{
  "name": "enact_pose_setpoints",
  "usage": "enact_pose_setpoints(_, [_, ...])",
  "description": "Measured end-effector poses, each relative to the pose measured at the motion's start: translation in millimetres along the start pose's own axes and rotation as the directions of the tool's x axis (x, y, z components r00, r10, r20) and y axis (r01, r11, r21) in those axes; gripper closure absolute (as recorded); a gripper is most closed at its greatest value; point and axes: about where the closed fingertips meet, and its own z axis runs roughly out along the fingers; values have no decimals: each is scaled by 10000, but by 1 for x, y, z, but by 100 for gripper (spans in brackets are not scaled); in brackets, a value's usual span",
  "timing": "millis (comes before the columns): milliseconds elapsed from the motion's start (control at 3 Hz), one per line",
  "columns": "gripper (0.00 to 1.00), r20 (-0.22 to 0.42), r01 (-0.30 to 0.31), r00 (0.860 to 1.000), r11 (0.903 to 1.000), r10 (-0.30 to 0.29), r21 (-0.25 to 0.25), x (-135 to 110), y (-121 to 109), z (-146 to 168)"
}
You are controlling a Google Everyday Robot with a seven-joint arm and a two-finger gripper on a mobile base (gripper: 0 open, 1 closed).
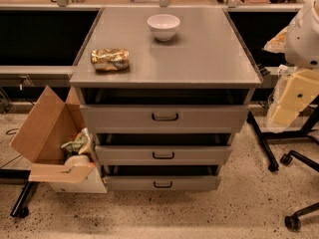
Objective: Open bottom drawer
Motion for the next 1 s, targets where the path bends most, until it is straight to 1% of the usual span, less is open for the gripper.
enact_pose_setpoints(333, [0,1,0,10000,10000,0,-2,0,0,0])
enact_pose_setpoints(667, [0,213,143,9997,9978,-129,-643,6,-5,48])
enact_pose_setpoints(1000, [0,589,512,9974,9867,-425,-1544,14,5,134])
